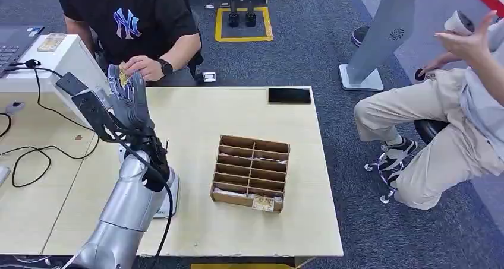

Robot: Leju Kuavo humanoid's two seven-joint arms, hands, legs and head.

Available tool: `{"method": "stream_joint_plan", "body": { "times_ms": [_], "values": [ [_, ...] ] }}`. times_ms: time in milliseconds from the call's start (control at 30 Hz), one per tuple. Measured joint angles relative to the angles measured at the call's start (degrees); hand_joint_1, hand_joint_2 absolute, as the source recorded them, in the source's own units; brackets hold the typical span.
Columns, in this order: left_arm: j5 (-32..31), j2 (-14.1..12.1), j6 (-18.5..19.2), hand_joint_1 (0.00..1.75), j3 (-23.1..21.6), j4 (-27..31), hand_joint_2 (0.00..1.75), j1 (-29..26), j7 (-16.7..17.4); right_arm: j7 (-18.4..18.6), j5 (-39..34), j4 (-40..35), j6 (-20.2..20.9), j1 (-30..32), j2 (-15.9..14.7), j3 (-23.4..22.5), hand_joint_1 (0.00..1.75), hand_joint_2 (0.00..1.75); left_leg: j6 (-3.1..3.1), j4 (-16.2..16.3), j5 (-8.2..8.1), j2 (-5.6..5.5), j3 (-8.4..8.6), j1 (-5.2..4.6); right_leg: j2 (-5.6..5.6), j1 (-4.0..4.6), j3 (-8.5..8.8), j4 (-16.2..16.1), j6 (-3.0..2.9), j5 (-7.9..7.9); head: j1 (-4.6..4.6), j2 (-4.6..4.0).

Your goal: Pass the card to the sensor for recognition and then transmit it.

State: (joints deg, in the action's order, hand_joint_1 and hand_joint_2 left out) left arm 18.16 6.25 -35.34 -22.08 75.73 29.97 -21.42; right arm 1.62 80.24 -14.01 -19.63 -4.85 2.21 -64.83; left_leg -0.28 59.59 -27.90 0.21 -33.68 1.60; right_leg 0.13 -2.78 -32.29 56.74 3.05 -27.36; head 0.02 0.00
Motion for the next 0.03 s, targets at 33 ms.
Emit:
{"method": "stream_joint_plan", "body": {
  "times_ms": [33],
  "values": [
    [0.00,-0.02,0.00,0.00,0.02,0.00,0.00,-0.05,0.00,0.00,0.00,-0.04,0.00,0.00,0.00,0.00,0.00,1.75,0.00,0.00,0.00,0.00,0.00,0.00,0.00,0.00,0.00,0.00,0.00,0.00,0.02,0.00]
  ]
}}
